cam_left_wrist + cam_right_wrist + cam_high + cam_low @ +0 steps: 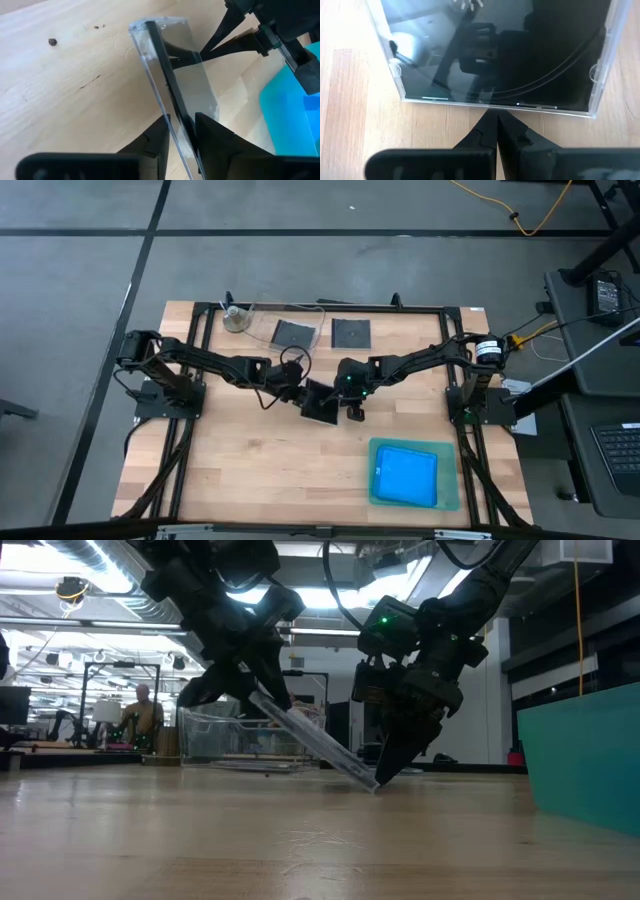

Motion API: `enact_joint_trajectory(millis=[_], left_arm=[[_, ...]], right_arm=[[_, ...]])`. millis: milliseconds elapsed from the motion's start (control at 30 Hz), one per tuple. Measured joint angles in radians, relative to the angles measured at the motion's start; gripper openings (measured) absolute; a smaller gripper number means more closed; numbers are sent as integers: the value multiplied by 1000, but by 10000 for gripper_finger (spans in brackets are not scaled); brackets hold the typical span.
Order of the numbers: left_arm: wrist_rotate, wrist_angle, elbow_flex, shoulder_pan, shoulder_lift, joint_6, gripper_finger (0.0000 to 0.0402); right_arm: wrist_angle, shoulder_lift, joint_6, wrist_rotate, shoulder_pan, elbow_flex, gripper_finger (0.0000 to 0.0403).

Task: Pick & place jewel cases by type
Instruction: Put the bottom black cd case into the transparent bin

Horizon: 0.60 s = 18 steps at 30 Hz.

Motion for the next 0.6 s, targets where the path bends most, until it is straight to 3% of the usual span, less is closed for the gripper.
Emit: enact_joint_trajectory(millis=[333, 600], left_arm=[[-27, -49, 1, 10, -39, 46, 66], [-147, -225, 1, 16, -163, 52, 65]], right_arm=[[-20, -7, 5, 12, 0, 0, 8], [-100, -119, -27, 194, -2, -3, 8]])
